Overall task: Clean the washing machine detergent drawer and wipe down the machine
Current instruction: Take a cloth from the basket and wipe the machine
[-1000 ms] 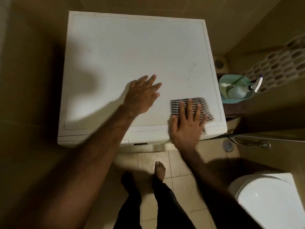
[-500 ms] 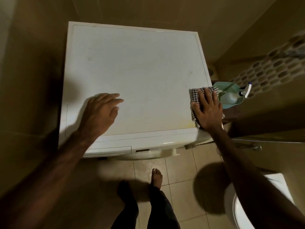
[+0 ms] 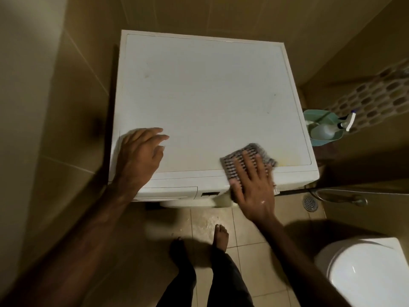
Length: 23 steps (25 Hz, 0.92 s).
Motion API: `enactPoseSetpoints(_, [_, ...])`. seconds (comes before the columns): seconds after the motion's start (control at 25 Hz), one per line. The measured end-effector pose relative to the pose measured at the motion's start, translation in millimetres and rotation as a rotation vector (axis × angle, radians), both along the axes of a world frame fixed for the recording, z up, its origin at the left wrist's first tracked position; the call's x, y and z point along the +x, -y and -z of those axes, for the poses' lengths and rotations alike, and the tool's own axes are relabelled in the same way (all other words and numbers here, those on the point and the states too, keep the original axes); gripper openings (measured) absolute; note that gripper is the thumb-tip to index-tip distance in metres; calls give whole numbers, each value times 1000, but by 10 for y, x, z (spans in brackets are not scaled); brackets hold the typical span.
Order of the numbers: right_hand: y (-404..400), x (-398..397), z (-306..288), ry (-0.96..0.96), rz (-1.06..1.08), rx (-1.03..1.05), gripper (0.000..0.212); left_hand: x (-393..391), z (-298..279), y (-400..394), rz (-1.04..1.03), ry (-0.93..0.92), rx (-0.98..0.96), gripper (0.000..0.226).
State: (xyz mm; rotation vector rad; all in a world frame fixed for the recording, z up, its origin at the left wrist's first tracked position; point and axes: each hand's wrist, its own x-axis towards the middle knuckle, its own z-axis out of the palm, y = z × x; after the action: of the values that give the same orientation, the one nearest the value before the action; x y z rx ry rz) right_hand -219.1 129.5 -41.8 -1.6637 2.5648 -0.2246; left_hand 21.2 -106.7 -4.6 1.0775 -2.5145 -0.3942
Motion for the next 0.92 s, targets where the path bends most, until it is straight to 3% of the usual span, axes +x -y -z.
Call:
enactPoseSetpoints(0.12, [269, -306, -61, 41, 432, -43, 66, 188, 15, -11, -94, -30, 23, 30])
enactPoseSetpoints(0.16, [492, -132, -72, 57, 452, -42, 67, 214, 16, -62, -112, -36, 43, 30])
enactPoseSetpoints(0.24, [854, 499, -66, 73, 205, -65, 63, 231, -6, -165, -116, -64, 75, 28])
enactPoseSetpoints(0.36, [730, 1138, 1, 2, -288, -4, 60, 243, -83, -172, -118, -132, 160, 27])
enactPoseSetpoints(0.44, [517, 935, 50, -10, -287, -17, 60, 326, -113, -109, -187, -191, 189, 30])
enactPoseSetpoints(0.52, [486, 693, 25, -5, -103, -19, 61, 471, -68, -104, -331, -247, 223, 36])
enactPoseSetpoints(0.64, [1025, 777, -43, 27, 34, -46, 62, 646, 1, -183, -542, -381, 396, 45])
enactPoseSetpoints(0.76, [1483, 1389, -67, 48, -267, -44, 61, 723, -12, -198, -614, -557, 600, 44])
enactPoseSetpoints(0.84, [1342, 1590, -30, 22, -480, -15, 59, 749, -79, -180, -656, -659, 714, 43])
enactPoseSetpoints(0.92, [1062, 1436, 0, 28, -518, -7, 58, 775, -151, -195, -715, -734, 821, 42])
